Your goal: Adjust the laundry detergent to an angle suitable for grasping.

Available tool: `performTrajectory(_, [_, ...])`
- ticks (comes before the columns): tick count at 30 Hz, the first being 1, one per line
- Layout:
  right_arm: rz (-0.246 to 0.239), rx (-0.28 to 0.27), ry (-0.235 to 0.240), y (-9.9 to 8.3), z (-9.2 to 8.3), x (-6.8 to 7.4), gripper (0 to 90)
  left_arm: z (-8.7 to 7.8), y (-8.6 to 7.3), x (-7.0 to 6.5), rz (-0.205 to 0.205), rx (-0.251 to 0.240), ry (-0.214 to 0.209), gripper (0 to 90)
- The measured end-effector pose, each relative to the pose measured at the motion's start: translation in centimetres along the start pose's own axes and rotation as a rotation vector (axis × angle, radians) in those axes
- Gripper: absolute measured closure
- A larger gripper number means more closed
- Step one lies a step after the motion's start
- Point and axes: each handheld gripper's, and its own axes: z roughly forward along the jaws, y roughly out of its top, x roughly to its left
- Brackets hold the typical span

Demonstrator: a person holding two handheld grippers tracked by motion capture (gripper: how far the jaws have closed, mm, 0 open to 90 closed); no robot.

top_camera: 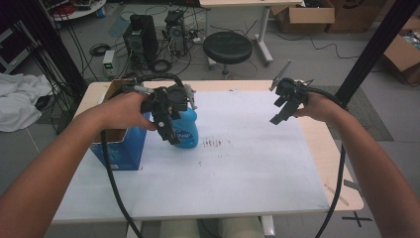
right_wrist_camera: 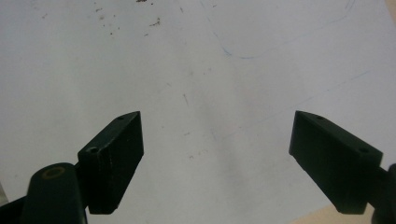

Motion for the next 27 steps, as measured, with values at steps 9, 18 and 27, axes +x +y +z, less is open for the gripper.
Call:
performTrajectory(9, [-0.002, -0.008, -0.004, -0.2, -0.4, 0.0, 17.4, -0.6, 0.1, 0.0, -0.002, -0.017, 0.024, 19.5])
performTrajectory(18, [-0.001, -0.008, 0.001, -0.1, -0.2, 0.1, 17.3, -1.2, 0.4, 0.4, 0.01, -0.023, 0.034, 19.5])
performTrajectory(27, [0.005, -0.01, 0.001, -0.4, -0.3, 0.0, 17.3, -2.0, 1.5, 1.5, 0.035, -0.034, 0.049, 19.5])
